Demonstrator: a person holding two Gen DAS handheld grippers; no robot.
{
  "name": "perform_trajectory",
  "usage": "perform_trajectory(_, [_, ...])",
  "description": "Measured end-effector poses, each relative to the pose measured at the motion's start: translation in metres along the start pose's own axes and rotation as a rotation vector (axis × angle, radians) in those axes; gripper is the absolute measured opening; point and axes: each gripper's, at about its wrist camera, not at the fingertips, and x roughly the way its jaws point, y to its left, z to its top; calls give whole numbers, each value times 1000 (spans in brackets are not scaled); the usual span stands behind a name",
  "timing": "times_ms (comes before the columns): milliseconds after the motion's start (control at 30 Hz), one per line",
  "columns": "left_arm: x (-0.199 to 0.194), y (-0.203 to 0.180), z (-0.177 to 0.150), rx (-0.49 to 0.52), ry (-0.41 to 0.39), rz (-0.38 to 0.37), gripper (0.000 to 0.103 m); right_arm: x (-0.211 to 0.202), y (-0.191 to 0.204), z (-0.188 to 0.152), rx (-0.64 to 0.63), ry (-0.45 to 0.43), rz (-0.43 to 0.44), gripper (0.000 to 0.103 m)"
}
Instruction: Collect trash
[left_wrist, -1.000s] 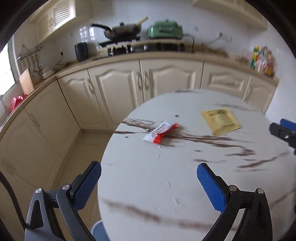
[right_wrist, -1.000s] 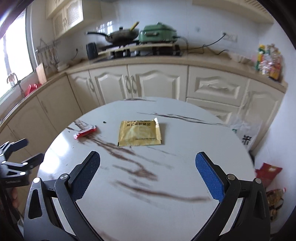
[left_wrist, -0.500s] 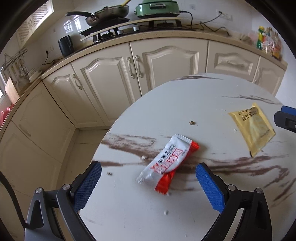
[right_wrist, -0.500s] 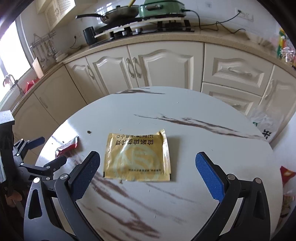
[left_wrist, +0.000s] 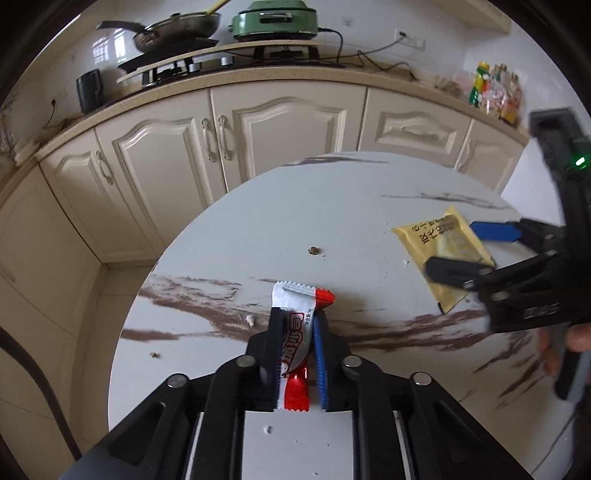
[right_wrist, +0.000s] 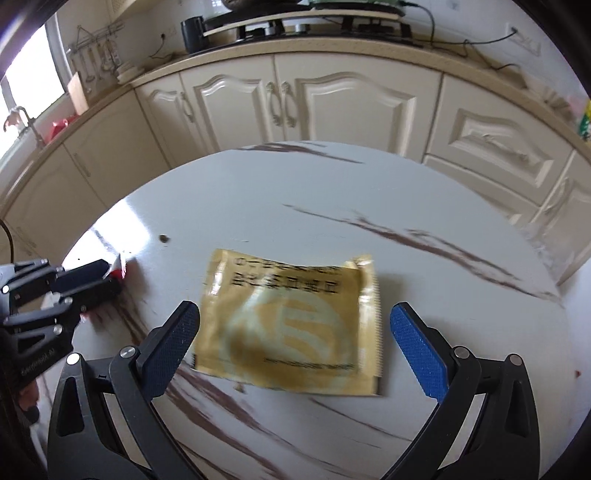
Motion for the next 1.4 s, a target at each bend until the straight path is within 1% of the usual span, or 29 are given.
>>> perform_trajectory(33, [-2, 3, -1, -11, -2, -11, 8, 3, 3, 1, -3, 3, -13, 103])
perform_trajectory(100, [-14, -3, -8, -31, -8, -22, 6, 6, 9, 1, -25, 3, -33, 103])
perform_trajectory(167, [-20, -4, -9, -46, -17, -42, 6, 8, 15, 1, -52, 10, -50, 103])
perform_trajectory(233, [-35, -6, -17, -46, -26, -40, 5, 10, 20, -1, -91, 13, -78, 103])
perform_trajectory(400, [-60, -12, -26, -52, -45, -70, 5, 8, 19, -4, -80, -4, -80, 102])
perform_trajectory(500, [-68, -18, -28, -51, -44, -72, 5, 6, 19, -6, -86, -6, -85, 93])
perform_trajectory(533, [-70, -19, -30, -58, -41, -77, 5, 3, 19, -6, -86, -3, -78, 85])
perform_trajectory(600, [-77, -21, -33, -68, -42, -88, 4, 0, 21, -7, -103, 5, -76, 81])
perform_trajectory(700, [-90, -31, -37, -56, -50, -88, 4, -3, 20, -10, -112, 10, -67, 76])
perform_trajectory(767, [-98, -35, -39, -56, -55, -94, 4, -6, 22, -12, -128, 9, -71, 70])
perform_trajectory(900, [-114, -41, -45, -61, -61, -98, 4, -11, 22, -17, -137, 1, -71, 64])
perform_trajectory(967, [-121, -42, -48, -70, -63, -108, 4, -15, 23, -20, -139, -1, -58, 58])
perform_trajectory(1067, [-132, -44, -52, -81, -71, -108, 4, -20, 22, -22, -132, -8, -50, 55])
perform_trajectory(1133, [-139, -45, -53, -84, -73, -114, 4, -23, 23, -25, -139, -16, -56, 54])
perform_trajectory(1233, [-148, -47, -55, -87, -75, -114, 3, -29, 22, -30, -129, -20, -41, 53])
perform_trajectory(1400, [-172, -52, -62, -92, -90, -109, 3, -54, 20, -35, -80, -59, 8, 53])
